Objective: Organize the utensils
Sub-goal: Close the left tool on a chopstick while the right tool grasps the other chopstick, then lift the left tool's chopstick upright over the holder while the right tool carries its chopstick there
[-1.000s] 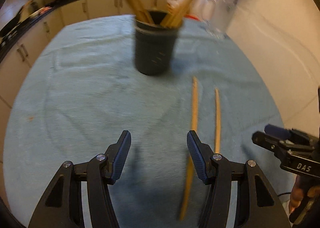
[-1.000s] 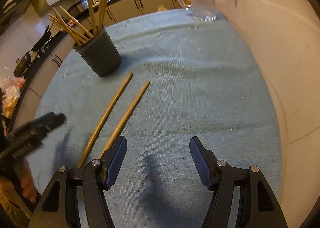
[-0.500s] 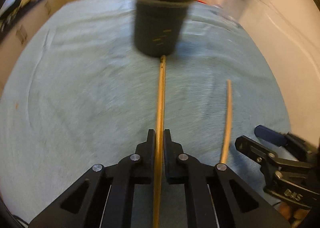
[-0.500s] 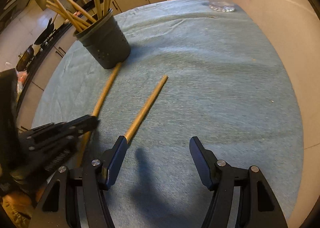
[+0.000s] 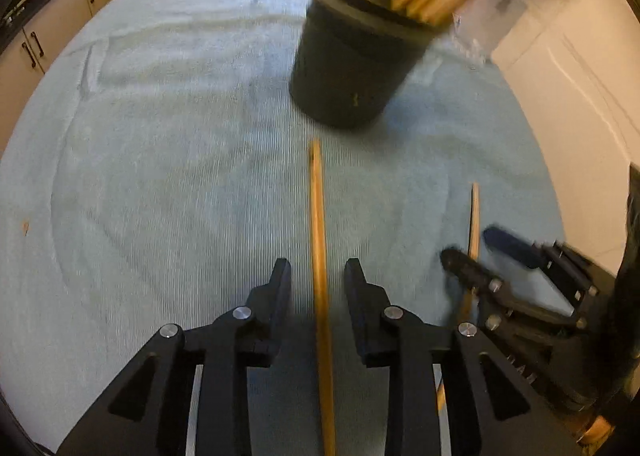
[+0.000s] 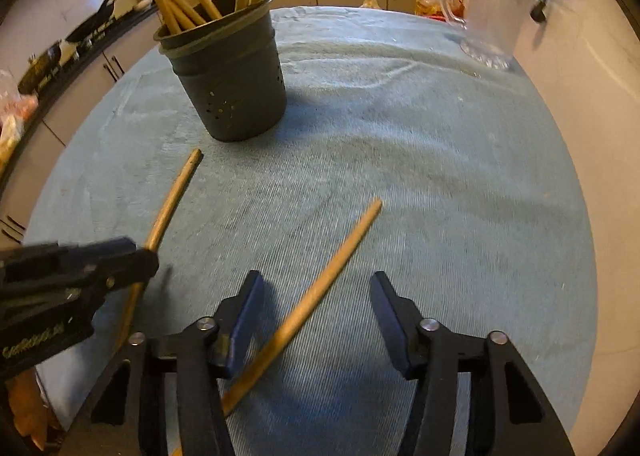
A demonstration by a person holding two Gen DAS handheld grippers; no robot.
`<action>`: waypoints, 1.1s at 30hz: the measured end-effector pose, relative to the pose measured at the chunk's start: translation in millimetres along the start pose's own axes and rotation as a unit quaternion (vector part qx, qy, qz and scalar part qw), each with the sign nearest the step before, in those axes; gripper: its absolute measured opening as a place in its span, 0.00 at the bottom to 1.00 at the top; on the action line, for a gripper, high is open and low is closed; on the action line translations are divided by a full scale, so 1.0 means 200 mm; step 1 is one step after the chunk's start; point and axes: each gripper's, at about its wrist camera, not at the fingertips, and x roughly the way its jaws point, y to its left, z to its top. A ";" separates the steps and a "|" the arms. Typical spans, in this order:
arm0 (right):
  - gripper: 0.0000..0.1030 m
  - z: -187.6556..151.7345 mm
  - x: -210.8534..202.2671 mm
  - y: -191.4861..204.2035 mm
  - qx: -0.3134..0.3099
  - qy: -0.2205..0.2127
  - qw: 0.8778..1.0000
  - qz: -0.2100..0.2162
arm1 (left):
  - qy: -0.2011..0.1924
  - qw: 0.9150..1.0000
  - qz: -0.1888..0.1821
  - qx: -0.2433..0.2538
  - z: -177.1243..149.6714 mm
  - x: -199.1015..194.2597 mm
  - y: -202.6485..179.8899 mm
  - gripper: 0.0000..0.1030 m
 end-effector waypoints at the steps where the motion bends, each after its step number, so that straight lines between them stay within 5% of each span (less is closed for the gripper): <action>1: 0.51 0.02 0.01 0.01 -0.007 0.001 1.000 -0.008 | 0.003 1.000 -0.001 -0.003 0.02 0.01 0.01 0.25; 7: 0.40 0.13 0.07 0.00 0.001 -0.001 1.000 -0.018 | -0.011 1.000 -0.020 -0.011 0.11 0.03 0.07 0.25; 9: 0.17 0.15 0.07 0.00 0.006 -0.010 1.000 -0.017 | -0.021 1.000 -0.017 -0.004 0.10 0.03 0.06 0.18; 10: 0.13 0.15 0.07 -0.01 0.008 -0.015 1.000 -0.017 | -0.028 1.000 -0.014 0.005 0.09 0.03 0.06 0.07; 12: 0.08 0.16 0.07 -0.01 0.013 -0.021 1.000 -0.014 | -0.033 0.999 -0.017 0.005 0.07 0.03 0.05 0.06; 21: 0.06 0.15 -0.24 -0.10 0.052 -0.126 0.990 0.039 | -0.141 0.990 -0.026 0.003 -0.04 -0.38 0.01 0.06; 28: 0.06 0.07 -0.64 -0.11 0.067 -0.257 0.963 0.043 | -0.241 0.970 -0.002 0.012 -0.24 -0.75 -0.01 0.06; 33: 0.06 -0.08 -0.83 -0.05 0.055 -0.317 0.947 0.020 | -0.260 0.965 0.027 0.021 -0.32 -0.82 -0.07 0.07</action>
